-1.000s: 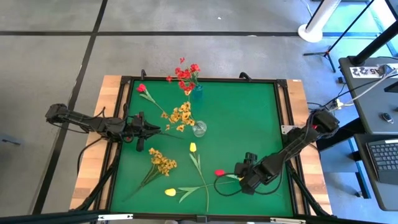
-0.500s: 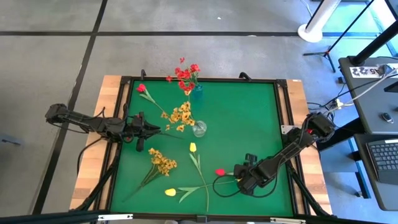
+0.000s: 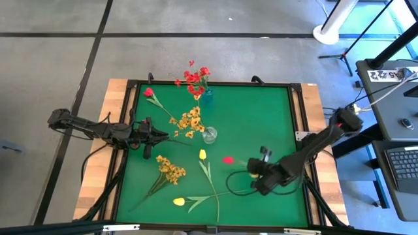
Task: Sort flowers into vase by color
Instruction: Put the bottom red tulip into the blue vase
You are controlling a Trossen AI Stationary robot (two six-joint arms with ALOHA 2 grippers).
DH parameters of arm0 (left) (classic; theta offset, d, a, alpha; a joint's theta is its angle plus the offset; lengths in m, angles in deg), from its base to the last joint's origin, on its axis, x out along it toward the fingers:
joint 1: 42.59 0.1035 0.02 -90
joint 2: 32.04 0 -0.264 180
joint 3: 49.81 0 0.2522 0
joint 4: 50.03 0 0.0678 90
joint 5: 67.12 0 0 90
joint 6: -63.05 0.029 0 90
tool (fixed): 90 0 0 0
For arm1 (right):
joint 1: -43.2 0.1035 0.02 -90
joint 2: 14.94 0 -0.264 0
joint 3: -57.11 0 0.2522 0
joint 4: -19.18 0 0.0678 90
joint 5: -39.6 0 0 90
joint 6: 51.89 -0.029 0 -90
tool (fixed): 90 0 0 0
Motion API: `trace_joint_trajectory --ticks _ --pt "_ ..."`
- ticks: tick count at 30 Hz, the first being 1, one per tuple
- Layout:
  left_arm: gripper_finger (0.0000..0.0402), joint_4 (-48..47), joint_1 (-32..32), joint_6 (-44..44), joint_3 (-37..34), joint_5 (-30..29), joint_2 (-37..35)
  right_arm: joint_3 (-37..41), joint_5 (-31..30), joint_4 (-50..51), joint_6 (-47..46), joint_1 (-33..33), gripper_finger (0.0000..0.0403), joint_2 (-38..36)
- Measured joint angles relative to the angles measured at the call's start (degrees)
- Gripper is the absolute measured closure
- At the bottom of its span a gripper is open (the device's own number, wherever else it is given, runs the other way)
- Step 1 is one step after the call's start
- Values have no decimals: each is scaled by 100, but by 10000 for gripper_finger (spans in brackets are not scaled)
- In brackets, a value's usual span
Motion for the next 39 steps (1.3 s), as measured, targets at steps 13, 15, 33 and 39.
trace_joint_trajectory --ticks 13,15,33,39 --pt "335 -2 0 0 2 0 0 806 179 -5219 4512 -974 401 -2470" --pt "335 -2 1 0 1 8 0 972 1069 -5574 4607 -1481 401 -2469" --pt "335 -2 0 0 1 22 0 1748 4664 -10548 4452 -6157 402 -1427" --pt "335 0 0 0 0 20 0 1252 5366 -10984 3983 -6919 402 -353"
